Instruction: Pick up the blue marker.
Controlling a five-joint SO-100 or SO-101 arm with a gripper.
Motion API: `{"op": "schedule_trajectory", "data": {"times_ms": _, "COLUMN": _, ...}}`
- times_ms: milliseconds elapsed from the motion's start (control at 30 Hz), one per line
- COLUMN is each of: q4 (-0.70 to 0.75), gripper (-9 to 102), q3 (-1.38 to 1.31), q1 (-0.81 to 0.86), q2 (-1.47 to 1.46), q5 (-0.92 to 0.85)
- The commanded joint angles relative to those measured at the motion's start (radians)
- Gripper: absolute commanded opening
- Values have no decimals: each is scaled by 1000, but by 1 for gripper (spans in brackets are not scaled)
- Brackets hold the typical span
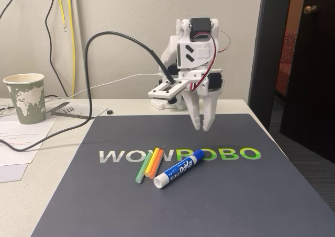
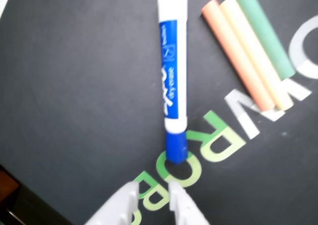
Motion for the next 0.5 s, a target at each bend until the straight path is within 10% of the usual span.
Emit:
{"op": "schedule_trajectory", "data": {"times_ms": 0, "q4": 164, "gripper": 7, "q3": -9, "q1": 40, "q2": 75, "q5": -35}}
{"op": "schedule_trajectory", "data": {"times_ms": 467, "q4": 149, "gripper": 19, "q3": -6, "q1": 115, "q2": 48, "q5": -109}}
